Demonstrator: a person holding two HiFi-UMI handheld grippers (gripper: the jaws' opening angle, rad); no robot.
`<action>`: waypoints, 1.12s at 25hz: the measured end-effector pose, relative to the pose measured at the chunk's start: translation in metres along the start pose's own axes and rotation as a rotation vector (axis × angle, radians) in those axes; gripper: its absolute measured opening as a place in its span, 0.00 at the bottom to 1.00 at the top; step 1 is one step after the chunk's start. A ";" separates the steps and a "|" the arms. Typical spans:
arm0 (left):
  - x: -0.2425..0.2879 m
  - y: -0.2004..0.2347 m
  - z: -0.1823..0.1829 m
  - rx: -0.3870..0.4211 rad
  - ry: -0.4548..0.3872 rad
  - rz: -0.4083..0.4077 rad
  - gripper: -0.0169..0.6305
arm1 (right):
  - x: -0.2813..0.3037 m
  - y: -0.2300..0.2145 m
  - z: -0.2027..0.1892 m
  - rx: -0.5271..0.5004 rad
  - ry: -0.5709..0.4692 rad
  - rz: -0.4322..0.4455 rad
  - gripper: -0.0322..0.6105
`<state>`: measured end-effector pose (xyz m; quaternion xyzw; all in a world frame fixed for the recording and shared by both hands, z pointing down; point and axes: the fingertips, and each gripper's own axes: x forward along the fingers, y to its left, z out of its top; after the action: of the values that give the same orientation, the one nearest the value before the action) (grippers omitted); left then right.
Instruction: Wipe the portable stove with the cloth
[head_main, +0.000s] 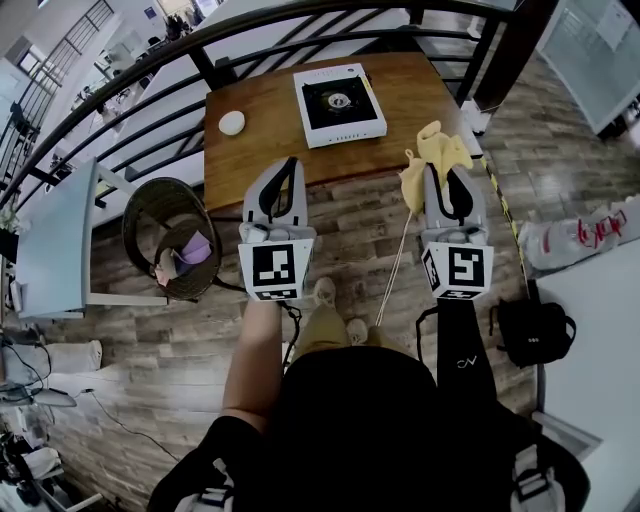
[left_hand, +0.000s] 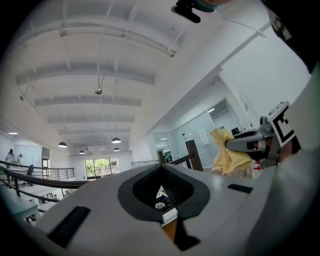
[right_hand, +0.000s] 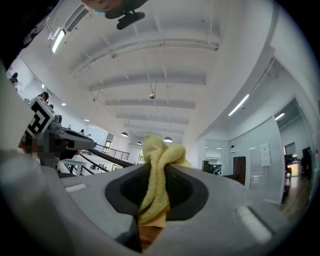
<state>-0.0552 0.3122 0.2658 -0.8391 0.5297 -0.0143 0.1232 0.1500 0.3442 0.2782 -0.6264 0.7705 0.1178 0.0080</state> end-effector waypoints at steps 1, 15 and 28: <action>0.004 0.000 0.001 0.000 -0.002 -0.001 0.04 | 0.003 -0.002 0.000 0.002 -0.001 -0.001 0.17; 0.136 0.060 -0.025 0.009 -0.010 -0.038 0.04 | 0.145 -0.025 -0.025 -0.009 0.026 -0.007 0.17; 0.256 0.135 -0.059 -0.019 0.002 -0.116 0.04 | 0.279 -0.017 -0.043 -0.011 0.057 -0.054 0.17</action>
<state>-0.0717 0.0174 0.2663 -0.8695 0.4804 -0.0171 0.1137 0.1125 0.0639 0.2725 -0.6502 0.7525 0.1039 -0.0140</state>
